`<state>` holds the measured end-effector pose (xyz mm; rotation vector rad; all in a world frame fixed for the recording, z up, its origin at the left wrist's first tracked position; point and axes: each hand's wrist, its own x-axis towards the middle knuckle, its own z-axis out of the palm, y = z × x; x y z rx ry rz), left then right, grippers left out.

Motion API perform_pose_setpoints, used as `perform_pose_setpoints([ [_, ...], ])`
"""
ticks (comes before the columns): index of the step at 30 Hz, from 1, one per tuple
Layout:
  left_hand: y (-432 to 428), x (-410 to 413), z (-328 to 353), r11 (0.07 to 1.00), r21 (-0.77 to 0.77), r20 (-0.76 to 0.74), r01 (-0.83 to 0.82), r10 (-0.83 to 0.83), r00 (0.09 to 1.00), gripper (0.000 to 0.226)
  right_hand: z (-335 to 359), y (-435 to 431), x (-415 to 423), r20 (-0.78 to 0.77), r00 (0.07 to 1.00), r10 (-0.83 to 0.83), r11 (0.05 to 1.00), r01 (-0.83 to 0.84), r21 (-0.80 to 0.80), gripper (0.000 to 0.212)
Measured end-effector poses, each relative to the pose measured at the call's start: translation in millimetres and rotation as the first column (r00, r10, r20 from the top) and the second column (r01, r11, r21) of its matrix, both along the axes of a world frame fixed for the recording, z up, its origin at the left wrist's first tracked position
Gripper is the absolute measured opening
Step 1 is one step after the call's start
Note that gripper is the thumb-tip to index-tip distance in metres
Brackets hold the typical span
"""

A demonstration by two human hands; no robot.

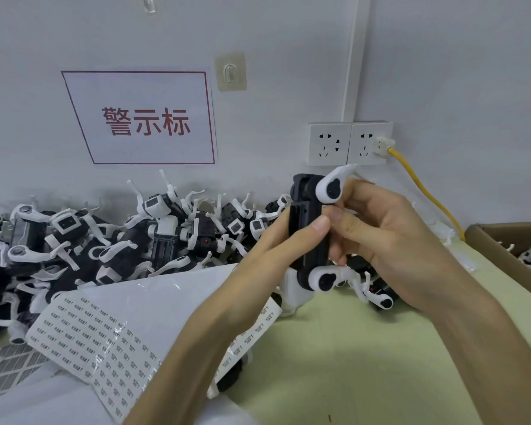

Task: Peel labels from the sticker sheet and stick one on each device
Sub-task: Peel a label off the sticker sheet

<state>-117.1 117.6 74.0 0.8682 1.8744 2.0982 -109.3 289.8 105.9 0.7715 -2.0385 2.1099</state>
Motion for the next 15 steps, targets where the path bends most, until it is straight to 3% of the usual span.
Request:
perform_pose_setpoints([
  [4, 0, -1, -1, 0.998, 0.042, 0.041, -0.045, 0.043, 0.998, 0.035, -3, -2, -3, 0.024, 1.000, 0.017, 1.000, -0.017, -0.012, 0.016],
  [11, 13, -10, -6, 0.938, 0.150, 0.315, -0.312, 0.254, 0.915, 0.035, -1, 10, -9, 0.065, 0.984, -0.166, 0.985, 0.161, 0.066, 0.019],
  [15, 9, -16, -5, 0.929, 0.145, 0.318, -0.340, 0.282, 0.905, 0.039, 2, 31, -17, 0.009, 0.948, -0.317, 0.948, 0.317, -0.024, 0.022],
])
